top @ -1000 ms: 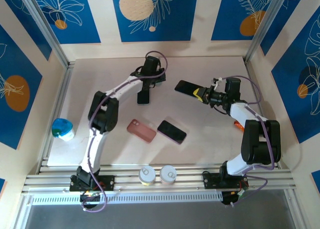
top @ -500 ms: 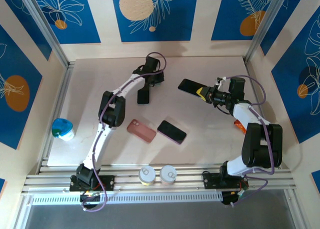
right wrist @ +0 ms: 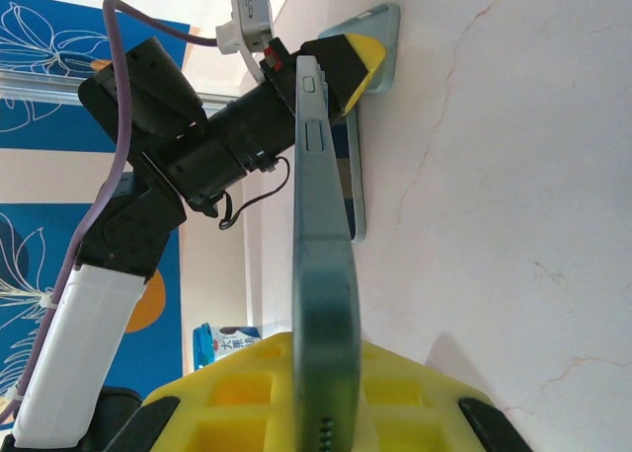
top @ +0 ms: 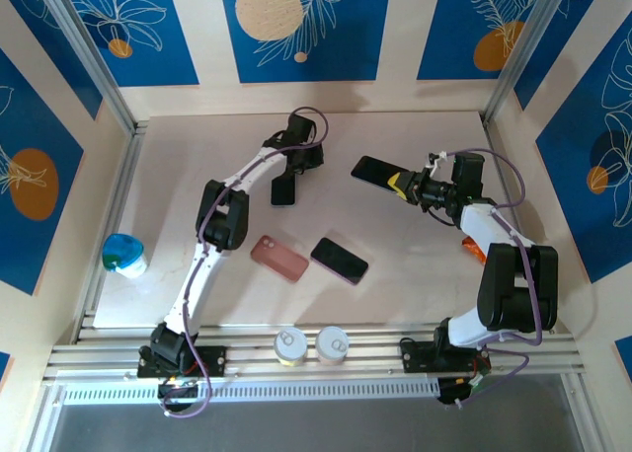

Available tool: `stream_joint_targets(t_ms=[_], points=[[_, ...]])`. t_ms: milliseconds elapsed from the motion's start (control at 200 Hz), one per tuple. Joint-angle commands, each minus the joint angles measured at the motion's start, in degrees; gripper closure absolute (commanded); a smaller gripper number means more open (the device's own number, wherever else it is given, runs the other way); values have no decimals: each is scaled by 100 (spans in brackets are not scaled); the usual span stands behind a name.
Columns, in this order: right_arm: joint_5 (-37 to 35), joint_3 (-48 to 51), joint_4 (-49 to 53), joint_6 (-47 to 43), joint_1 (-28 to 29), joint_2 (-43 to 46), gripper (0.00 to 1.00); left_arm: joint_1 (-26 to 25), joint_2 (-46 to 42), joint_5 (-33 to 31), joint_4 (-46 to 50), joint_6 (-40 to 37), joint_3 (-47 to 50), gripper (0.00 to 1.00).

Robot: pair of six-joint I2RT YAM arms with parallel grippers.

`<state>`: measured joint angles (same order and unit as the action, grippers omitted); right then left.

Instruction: Put the phone into the phone case

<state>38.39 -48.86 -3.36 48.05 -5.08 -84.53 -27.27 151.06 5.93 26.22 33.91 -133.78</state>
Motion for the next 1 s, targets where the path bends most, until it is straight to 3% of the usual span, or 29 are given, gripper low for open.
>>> stream_joint_targets(t_ms=[0, 655, 995], points=[[274, -114, -109, -64, -33, 239, 100, -89, 174, 143, 294, -126, -114, 100], [282, 13, 130, -13, -155, 946, 100, -749, -239, 635, -94, 473, 660, 100], [274, 385, 472, 224, -589, 1872, 100, -1063, -1316, 584, -1215, 1226, 2788, 100]])
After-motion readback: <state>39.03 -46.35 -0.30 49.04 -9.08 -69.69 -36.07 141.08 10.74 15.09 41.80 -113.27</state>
